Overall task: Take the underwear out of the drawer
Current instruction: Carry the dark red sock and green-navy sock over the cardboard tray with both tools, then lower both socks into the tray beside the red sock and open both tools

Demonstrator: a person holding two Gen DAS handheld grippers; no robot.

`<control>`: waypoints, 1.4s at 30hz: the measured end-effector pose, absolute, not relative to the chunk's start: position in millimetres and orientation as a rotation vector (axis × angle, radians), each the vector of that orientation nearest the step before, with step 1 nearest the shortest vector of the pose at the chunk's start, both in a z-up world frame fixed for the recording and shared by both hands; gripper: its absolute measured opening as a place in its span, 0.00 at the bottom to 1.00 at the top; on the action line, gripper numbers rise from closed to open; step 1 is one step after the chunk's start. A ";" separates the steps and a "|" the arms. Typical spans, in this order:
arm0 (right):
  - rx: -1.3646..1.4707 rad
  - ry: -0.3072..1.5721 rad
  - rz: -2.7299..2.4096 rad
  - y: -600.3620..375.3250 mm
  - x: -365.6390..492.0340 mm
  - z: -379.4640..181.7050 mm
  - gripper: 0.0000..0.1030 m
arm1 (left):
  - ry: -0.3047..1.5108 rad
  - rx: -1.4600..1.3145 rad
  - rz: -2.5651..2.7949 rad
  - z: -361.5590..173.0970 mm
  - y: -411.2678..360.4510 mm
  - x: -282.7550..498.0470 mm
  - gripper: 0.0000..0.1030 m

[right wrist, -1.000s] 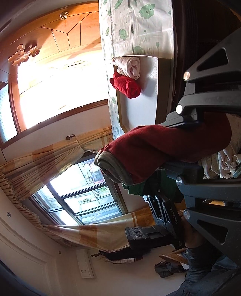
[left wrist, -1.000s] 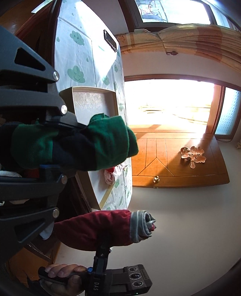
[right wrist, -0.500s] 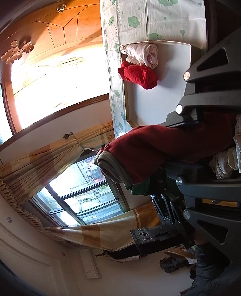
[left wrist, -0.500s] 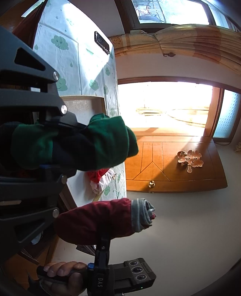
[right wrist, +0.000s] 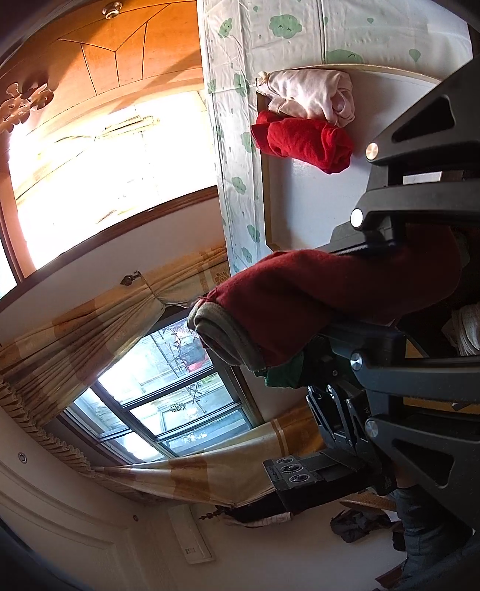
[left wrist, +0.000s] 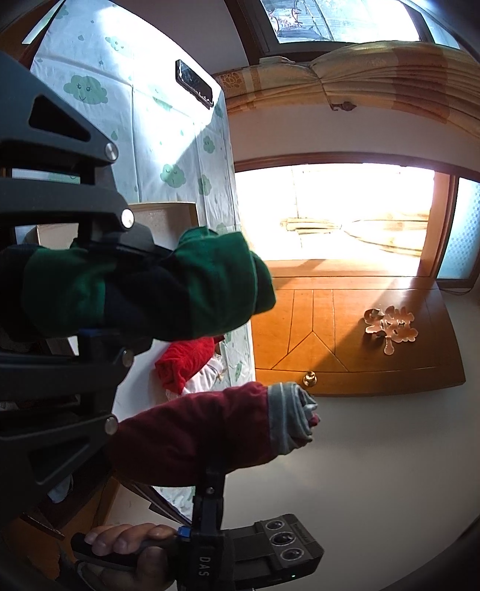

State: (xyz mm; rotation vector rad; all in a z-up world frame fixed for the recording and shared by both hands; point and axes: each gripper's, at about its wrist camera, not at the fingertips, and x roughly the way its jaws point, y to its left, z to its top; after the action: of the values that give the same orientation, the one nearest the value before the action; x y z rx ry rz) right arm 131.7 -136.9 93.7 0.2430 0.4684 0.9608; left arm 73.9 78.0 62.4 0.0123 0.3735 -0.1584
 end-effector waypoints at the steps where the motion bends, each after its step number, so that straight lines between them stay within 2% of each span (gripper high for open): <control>1: 0.243 0.474 0.959 -135.1 134.7 93.8 0.31 | 0.377 0.008 -0.159 62.4 79.2 76.3 0.25; 17: 0.301 0.565 0.912 -109.7 200.4 97.9 0.31 | 0.514 -0.037 -0.154 64.3 98.9 152.9 0.25; 42: 0.356 0.784 0.800 -68.4 283.2 70.6 0.31 | 0.757 -0.091 -0.120 41.3 111.3 239.9 0.25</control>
State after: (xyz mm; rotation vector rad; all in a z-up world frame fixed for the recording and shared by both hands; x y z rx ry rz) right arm 283.2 -68.4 70.6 0.3563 0.7836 0.7996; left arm 239.9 111.3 41.3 -0.0912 0.7566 -0.1204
